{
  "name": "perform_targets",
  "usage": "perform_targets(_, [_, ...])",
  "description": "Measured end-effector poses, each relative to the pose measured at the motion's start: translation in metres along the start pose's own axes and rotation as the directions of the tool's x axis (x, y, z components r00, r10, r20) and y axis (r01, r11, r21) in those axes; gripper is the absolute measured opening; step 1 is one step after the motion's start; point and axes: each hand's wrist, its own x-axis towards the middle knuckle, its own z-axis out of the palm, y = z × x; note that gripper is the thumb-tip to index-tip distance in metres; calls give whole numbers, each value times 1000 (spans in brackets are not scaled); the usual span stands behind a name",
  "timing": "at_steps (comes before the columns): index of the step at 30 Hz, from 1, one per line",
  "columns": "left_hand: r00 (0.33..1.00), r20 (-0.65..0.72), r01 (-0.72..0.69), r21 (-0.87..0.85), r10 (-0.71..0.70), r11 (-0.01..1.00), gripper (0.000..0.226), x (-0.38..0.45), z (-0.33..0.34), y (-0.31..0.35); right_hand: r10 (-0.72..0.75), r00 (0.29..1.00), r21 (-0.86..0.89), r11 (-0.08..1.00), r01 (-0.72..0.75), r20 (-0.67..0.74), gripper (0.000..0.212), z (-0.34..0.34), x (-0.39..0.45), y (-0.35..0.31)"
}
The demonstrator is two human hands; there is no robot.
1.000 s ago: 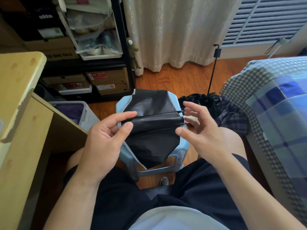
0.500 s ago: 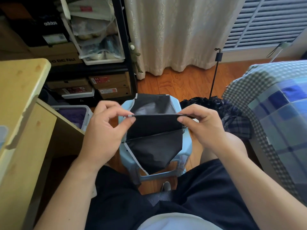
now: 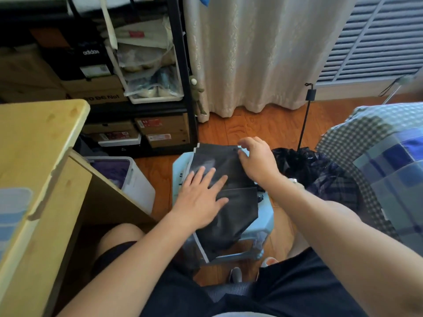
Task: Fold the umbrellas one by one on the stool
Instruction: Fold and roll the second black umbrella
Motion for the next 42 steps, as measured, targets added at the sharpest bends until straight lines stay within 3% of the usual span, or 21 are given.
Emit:
perform_targets(2, [999,5,-43,14,43,999,64,11,2,-9,-327,945,-42,944,327,1,29,-3,-25,5])
perform_targets(3, [997,25,-68,4,68,998,64,16,1,-13,-405,908,-83,906,414,105,31,-2,-35,10])
perform_targets(5, [990,93,-100,-31,103,995,64,25,-2,-19,-275,893,-205,909,362,356,39,5,-48,22])
perform_targets(7, [986,127,-105,-29,108,994,64,32,-5,-21,-108,908,-267,936,231,405,45,5,-56,32])
perform_targets(9, [997,32,-78,10,77,997,63,32,-4,-24,-124,966,-100,984,149,225,41,-1,-66,35])
perform_targets(10, [995,-88,-47,-19,45,999,61,24,-2,-26,-91,993,1,996,91,81,36,-5,-75,33])
perform_targets(12, [915,-390,4,-247,-104,969,50,-4,5,-22,112,985,163,982,-90,-132,27,-14,-102,29])
perform_targets(13, [830,-501,28,-403,-246,915,41,-21,11,-18,240,955,240,951,-196,-173,23,-17,-119,26])
perform_targets(14, [749,-523,61,-558,-408,828,31,-38,15,-12,350,923,305,907,-290,-163,22,-17,-135,23])
perform_targets(15, [695,-469,102,-687,-546,720,20,-52,21,-7,424,898,361,860,-360,-115,23,-15,-148,21])
perform_targets(17, [668,-272,180,-844,-692,505,4,-71,32,2,483,875,449,781,-434,7,29,-7,-166,20])
perform_targets(20, [661,-38,239,-936,-750,257,9,-82,45,7,459,883,489,750,-445,100,34,-1,-168,11])
perform_targets(23, [613,331,283,-940,-718,-191,20,-86,45,18,439,892,532,733,-423,106,34,-2,-162,2])
perform_targets(24, [618,404,298,-914,-675,-275,22,-87,46,22,445,890,546,722,-425,104,35,-3,-161,1])
perform_targets(25, [630,431,315,-902,-646,-295,23,-89,47,25,449,887,561,710,-426,105,36,-4,-161,-2])
perform_targets(28, [681,377,291,-926,-628,-240,18,-95,43,30,426,890,615,662,-428,161,43,-7,-160,-2])
perform_targets(31, [736,208,119,-976,-644,-180,2,-101,16,32,305,929,644,671,-367,211,58,-12,-158,3])
perform_targets(34, [813,34,-39,-993,-581,-112,21,-101,-13,25,219,953,681,667,-302,208,71,-25,-148,6])
perform_targets(37, [896,-91,-108,-994,-435,-15,43,-101,-36,11,129,968,770,588,-249,215,71,-40,-135,2])
perform_targets(40, [898,-171,-84,-971,-406,223,48,-95,-48,2,117,968,822,512,-249,220,69,-49,-124,-2])
perform_targets(42, [843,-160,-63,-978,-514,201,36,-88,-49,-3,127,962,804,530,-271,240,63,-49,-120,-4])
